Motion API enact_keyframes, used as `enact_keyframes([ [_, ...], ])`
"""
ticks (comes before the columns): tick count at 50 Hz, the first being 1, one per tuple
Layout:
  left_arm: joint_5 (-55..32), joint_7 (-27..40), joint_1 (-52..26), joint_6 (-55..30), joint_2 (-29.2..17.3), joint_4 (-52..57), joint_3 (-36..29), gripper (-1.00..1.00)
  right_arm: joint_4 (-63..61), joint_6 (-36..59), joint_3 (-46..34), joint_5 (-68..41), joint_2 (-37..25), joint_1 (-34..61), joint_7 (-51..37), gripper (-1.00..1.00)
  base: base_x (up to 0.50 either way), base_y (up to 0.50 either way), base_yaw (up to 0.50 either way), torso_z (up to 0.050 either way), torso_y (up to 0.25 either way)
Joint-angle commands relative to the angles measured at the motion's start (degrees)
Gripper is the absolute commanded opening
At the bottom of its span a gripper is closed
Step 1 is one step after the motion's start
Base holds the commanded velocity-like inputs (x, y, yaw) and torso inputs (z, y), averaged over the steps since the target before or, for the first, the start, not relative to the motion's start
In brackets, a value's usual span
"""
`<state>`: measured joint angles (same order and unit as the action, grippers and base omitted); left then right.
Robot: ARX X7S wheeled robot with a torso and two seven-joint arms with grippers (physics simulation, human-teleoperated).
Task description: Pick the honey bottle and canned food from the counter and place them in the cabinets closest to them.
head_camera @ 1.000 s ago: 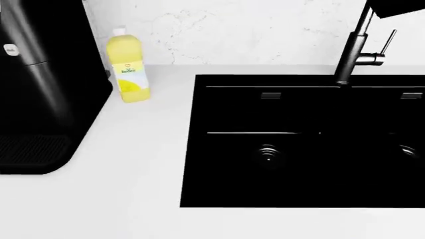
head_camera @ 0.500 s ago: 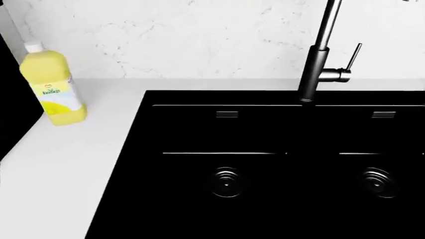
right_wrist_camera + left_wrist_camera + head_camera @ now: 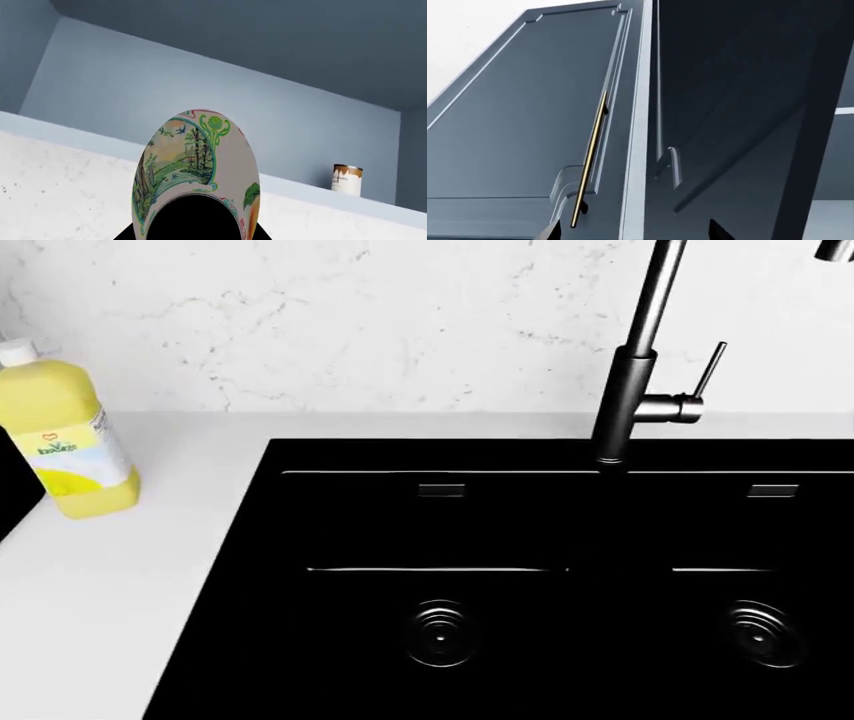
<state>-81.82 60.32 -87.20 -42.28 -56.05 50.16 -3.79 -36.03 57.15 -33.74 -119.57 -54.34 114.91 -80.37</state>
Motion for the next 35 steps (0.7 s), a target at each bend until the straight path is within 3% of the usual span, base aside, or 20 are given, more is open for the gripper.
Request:
enact_keyframes([
  [1, -2.93, -2.57, 1.62, 0.52, 0.46, -1.24, -3.4, 1.0, -1.2, 0.04, 0.78, 1.27, -0.2, 0.74, 0.05, -1.0, 0.5, -0.13, 0.0, 0.0, 0.0],
  [6, -3.03, -2.53, 1.66, 0.55, 0.39, -1.17, -3.36, 1.0, -1.06, -0.17, 0.82, 1.11, -0.15, 0.53, 0.67, -1.0, 0.5, -0.13, 0.0, 0.002, 0.0],
  [19, -1.98, -2.56, 4.15, 1.43, 2.17, -1.32, -4.03, 1.0, -2.11, -5.04, 2.12, -2.98, -1.48, 1.35, -3.59, -1.0, 0.0, 0.0, 0.0, 0.002, 0.0],
  [35, 0.41, -3.14, 7.94, 2.39, 3.08, -1.09, -4.25, 1.0, -0.43, -7.75, 1.3, -9.29, -1.46, 10.61, -8.22, -1.0, 0.0, 0.0, 0.0, 0.0, 0.0],
])
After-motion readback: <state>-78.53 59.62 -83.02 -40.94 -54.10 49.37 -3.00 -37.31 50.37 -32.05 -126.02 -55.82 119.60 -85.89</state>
